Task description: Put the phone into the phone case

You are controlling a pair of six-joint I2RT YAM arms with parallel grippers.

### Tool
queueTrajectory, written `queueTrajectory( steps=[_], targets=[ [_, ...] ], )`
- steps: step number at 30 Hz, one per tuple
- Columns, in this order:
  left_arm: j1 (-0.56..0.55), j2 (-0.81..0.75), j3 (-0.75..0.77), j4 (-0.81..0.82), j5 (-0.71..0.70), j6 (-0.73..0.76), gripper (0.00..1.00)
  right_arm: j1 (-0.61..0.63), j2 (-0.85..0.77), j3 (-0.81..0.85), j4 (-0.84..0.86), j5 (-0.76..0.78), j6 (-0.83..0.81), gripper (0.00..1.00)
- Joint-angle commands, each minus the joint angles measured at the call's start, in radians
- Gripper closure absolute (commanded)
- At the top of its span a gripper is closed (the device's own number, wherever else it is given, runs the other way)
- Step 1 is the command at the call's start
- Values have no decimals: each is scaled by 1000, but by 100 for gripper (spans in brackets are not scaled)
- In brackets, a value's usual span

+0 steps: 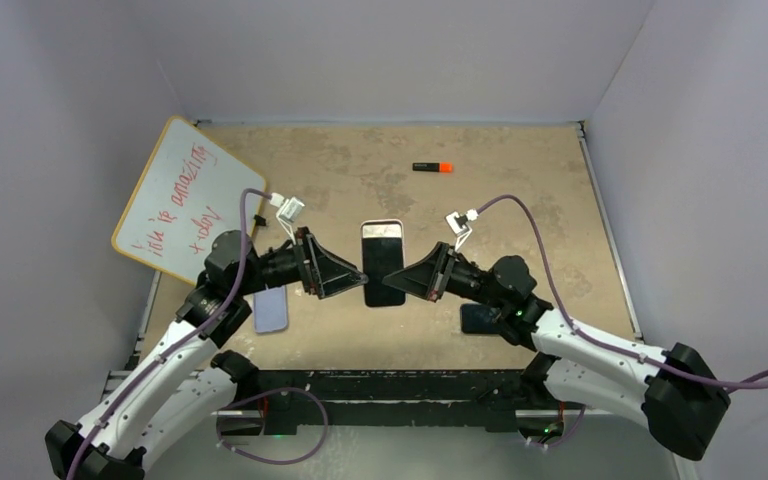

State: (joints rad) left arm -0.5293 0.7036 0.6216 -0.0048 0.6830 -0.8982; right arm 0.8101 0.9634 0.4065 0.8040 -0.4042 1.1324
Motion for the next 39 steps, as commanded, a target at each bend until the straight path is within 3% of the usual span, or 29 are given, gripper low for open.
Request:
queueTrajectory(
  steps=[1,9,12,15,19,20,23,26,29,31,34,39],
  targets=[
    [6,-1,25,125,79,-8,14,-3,15,22,221,-111,64,100],
    [6,5,-66,259,84,-86,18,-3,115,17,400,-171,113,100],
    [6,-2,-81,279,76,-102,24,-3,148,24,431,-173,125,100],
    [6,-16,-89,291,71,-125,45,-3,174,17,466,-164,152,100],
    [6,-21,-82,221,44,-126,94,-3,201,33,465,-150,140,100],
    [6,-20,-80,189,35,-119,100,-3,206,36,461,-152,137,100],
    [7,7,-48,34,-5,-58,100,-3,210,40,418,-151,119,100],
    [6,4,-42,15,7,-54,98,-3,200,36,399,-124,102,100],
    [6,-19,-42,36,34,-73,60,-3,191,30,423,-87,115,100],
    [6,-32,-43,43,44,-77,43,-3,189,38,431,-63,113,100],
    [6,-37,-68,76,54,-88,38,-3,199,64,417,-53,104,100],
    [6,-26,-151,233,96,-200,42,-4,241,95,416,-48,111,100]
  ],
)
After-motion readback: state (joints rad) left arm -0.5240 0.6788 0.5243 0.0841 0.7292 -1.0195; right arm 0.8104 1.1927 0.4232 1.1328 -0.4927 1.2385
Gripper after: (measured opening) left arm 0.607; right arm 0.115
